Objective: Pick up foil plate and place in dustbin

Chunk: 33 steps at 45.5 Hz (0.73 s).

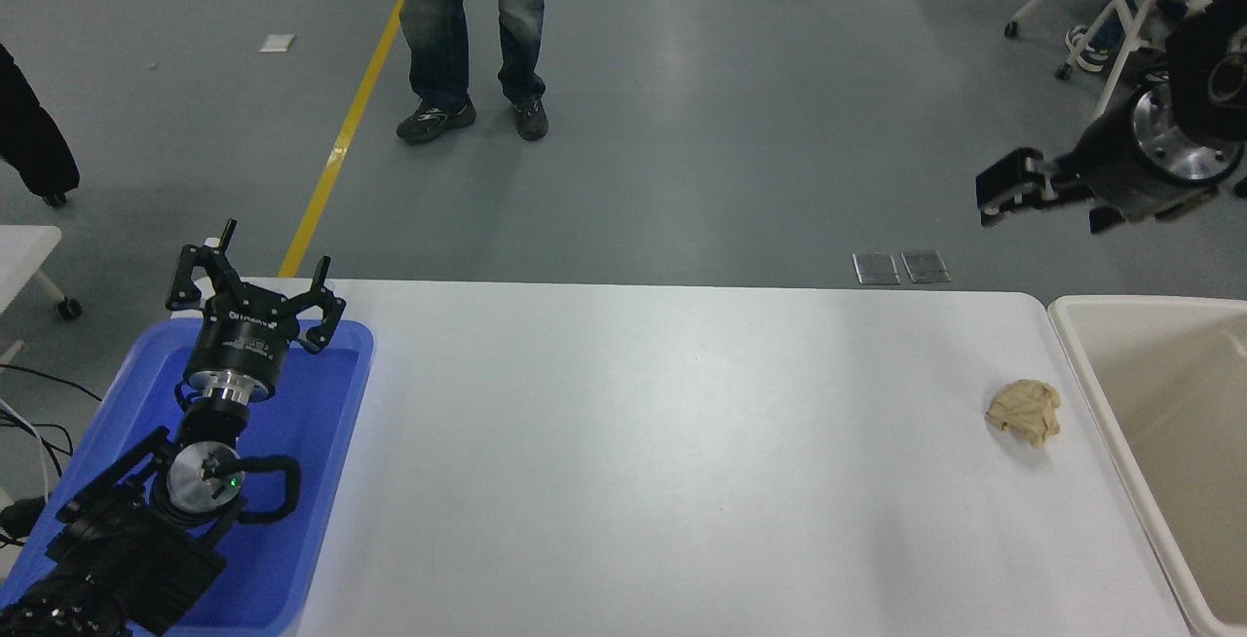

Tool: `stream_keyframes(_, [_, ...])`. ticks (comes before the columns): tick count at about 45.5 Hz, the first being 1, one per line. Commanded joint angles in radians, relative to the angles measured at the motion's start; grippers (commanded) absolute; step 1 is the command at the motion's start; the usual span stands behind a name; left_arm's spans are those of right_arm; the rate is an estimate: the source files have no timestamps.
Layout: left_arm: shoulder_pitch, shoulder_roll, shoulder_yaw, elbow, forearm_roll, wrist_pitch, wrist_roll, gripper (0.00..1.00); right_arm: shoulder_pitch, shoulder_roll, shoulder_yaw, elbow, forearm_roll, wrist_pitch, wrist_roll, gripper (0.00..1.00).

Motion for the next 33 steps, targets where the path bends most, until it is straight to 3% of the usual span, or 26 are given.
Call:
stream_keyframes(1, [0.000, 0.000, 0.000, 0.000, 0.000, 0.000, -0.002, 1.00, 0.121, -0.032, -0.029, 0.109, -0.001, 0.125, 0.000, 1.00])
stream_keyframes(33, [0.000, 0.000, 0.000, 0.000, 0.000, 0.000, 0.000, 1.00, 0.166, -0.050, -0.029, 0.149, -0.003, 0.125, -0.002, 1.00])
